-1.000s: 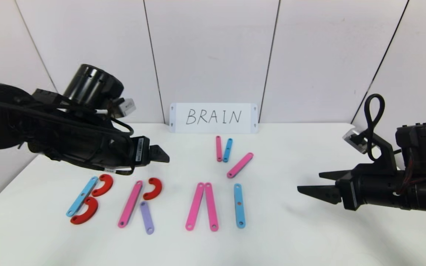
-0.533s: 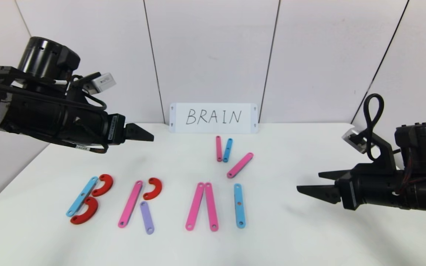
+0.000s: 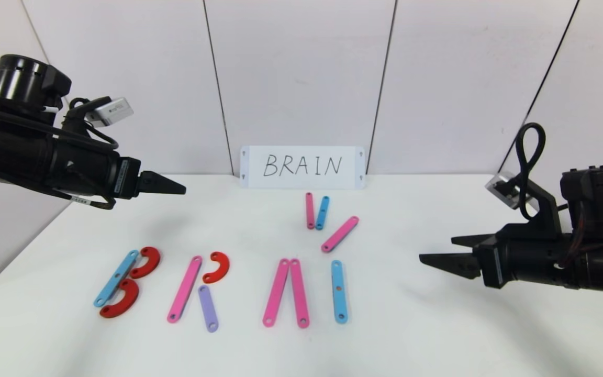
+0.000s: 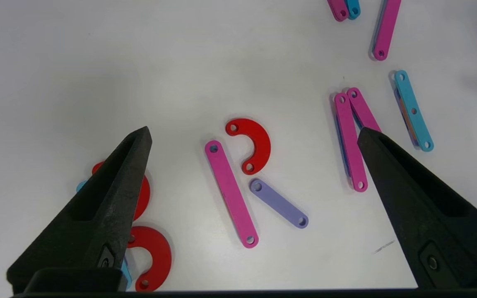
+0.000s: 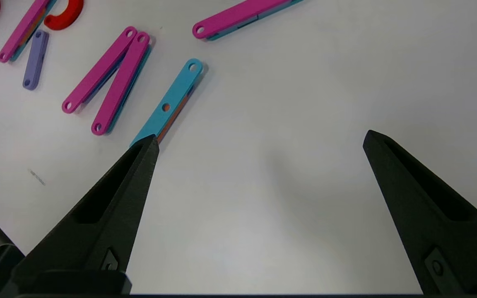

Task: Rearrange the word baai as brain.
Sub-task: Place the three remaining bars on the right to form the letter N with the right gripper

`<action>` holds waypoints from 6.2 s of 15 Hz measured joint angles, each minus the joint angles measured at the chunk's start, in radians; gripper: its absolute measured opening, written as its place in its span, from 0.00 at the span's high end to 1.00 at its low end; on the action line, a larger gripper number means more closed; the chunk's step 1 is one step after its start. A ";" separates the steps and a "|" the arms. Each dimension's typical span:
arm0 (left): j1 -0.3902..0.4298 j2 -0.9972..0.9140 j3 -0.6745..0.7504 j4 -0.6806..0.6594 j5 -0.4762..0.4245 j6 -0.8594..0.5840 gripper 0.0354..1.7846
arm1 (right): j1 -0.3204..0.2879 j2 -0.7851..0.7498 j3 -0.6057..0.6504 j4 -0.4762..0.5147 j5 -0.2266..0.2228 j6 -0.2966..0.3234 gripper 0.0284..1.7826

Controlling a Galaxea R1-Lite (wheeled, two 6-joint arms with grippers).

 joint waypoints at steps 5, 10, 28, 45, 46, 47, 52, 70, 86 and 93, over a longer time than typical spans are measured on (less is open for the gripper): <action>0.004 -0.023 -0.010 -0.007 0.000 0.004 0.03 | 0.111 0.040 -0.194 0.122 -0.208 0.049 0.03; 0.004 -0.029 -0.011 -0.010 0.001 0.008 0.03 | 0.233 0.229 -0.411 0.146 -0.421 0.166 0.03; -0.009 -0.020 -0.004 -0.009 0.001 0.011 0.03 | 0.435 0.685 -0.713 0.145 -0.820 0.424 0.03; -0.022 -0.010 -0.001 -0.009 0.003 0.011 0.03 | 0.440 0.727 -0.731 0.150 -0.843 0.440 0.81; -0.022 -0.010 -0.001 -0.009 0.003 0.011 0.03 | 0.440 0.727 -0.731 0.150 -0.843 0.441 0.84; -0.022 -0.010 -0.001 -0.009 0.001 0.011 0.03 | 0.439 0.727 -0.732 0.149 -0.842 0.442 0.85; -0.022 -0.010 -0.001 -0.009 0.001 0.011 0.03 | 0.427 0.709 -0.729 0.151 -0.842 0.442 0.85; -0.047 0.001 0.002 -0.007 0.005 0.009 0.03 | 0.493 0.398 -0.246 0.101 -0.856 0.571 0.85; -0.059 0.005 0.005 -0.004 0.007 0.009 0.03 | 0.499 0.427 -0.220 0.086 -0.856 0.623 0.51; -0.063 0.005 0.005 -0.004 0.007 0.007 0.03 | 0.483 0.395 -0.267 0.094 -0.860 0.591 0.04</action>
